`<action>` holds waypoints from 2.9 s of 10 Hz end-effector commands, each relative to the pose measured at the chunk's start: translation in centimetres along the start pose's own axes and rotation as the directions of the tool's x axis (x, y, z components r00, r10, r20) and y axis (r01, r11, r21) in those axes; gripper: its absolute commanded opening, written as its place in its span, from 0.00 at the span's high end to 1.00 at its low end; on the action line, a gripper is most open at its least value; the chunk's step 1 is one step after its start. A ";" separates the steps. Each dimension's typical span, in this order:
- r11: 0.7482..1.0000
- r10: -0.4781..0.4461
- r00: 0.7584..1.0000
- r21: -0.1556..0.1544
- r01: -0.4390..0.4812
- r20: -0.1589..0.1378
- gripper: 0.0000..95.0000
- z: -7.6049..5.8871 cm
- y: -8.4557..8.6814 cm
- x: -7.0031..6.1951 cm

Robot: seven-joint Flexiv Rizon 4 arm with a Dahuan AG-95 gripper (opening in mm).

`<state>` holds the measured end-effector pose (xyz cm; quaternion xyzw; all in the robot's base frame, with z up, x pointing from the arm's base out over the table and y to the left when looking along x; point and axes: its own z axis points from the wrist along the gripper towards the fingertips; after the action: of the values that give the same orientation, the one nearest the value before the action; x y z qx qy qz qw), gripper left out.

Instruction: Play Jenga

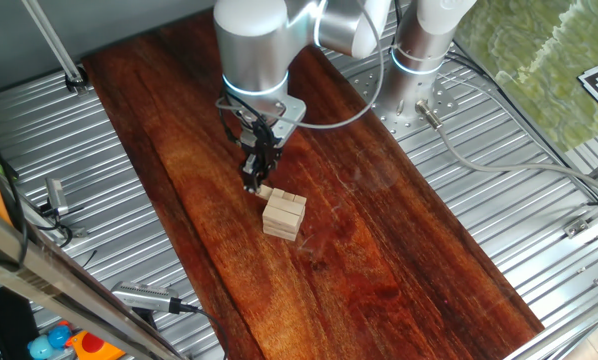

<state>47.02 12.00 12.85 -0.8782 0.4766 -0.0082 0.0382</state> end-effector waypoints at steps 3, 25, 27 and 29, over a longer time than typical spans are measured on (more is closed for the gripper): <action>0.999 -0.045 0.999 -0.002 0.045 -0.023 0.40 0.4 -0.4 0.1; 0.996 -0.091 0.996 0.013 0.092 -0.023 0.40 3.9 0.4 0.7; 0.996 -0.089 0.996 0.013 0.090 -0.023 0.40 4.2 0.4 0.7; 0.996 -0.090 0.996 0.013 0.090 -0.023 0.40 4.5 0.5 0.6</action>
<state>47.05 11.58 8.26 -0.8985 0.4368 -0.0229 0.0386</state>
